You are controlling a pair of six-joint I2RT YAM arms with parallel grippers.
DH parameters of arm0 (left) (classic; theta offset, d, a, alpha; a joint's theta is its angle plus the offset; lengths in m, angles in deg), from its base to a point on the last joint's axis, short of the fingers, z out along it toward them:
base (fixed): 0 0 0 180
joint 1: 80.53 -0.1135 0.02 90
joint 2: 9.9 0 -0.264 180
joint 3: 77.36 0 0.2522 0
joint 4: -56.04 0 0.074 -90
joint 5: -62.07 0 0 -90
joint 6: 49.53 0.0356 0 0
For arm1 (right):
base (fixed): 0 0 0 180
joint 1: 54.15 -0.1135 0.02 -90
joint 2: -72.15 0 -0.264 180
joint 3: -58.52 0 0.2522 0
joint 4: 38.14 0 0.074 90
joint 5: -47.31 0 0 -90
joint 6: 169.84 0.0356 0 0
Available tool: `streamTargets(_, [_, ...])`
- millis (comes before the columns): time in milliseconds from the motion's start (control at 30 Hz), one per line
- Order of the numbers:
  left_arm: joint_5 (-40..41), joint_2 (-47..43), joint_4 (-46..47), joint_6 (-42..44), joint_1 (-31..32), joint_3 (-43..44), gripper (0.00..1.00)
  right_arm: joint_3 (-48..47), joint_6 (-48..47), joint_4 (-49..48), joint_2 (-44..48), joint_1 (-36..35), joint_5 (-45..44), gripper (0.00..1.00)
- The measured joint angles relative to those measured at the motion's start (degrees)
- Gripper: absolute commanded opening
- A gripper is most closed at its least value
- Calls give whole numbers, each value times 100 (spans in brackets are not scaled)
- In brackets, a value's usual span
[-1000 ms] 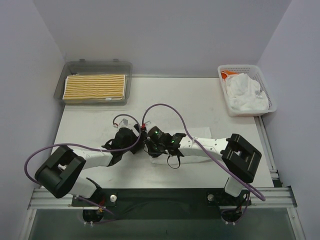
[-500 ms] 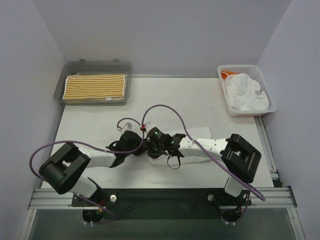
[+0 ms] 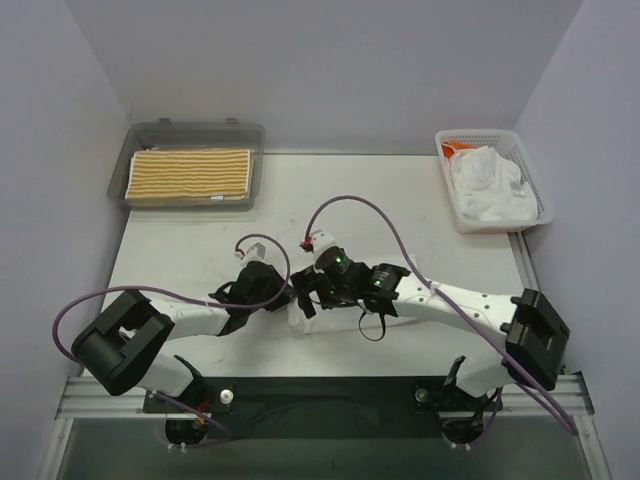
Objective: Fold and stack the towels
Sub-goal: Neatly place the folded towel into the bin
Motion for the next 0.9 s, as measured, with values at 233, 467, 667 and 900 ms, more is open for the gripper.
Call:
streamTargets(233, [155, -317, -581, 568, -26, 168, 0, 544, 81, 855, 1526, 739, -798, 98])
streamTargets(467, [413, -619, -1296, 1187, -149, 723, 0, 1768, 481, 1456, 2964, 1939, -1513, 98])
streamTargets(667, [422, -638, -1867, 1722, -420, 1270, 0, 2345, 852, 1495, 3589, 2361, -2177, 98])
streamTargets(900, [17, -247, -2369, 2413, -1021, 2159, 0, 2516, 925, 1333, 3582, 2446, -2332, 97])
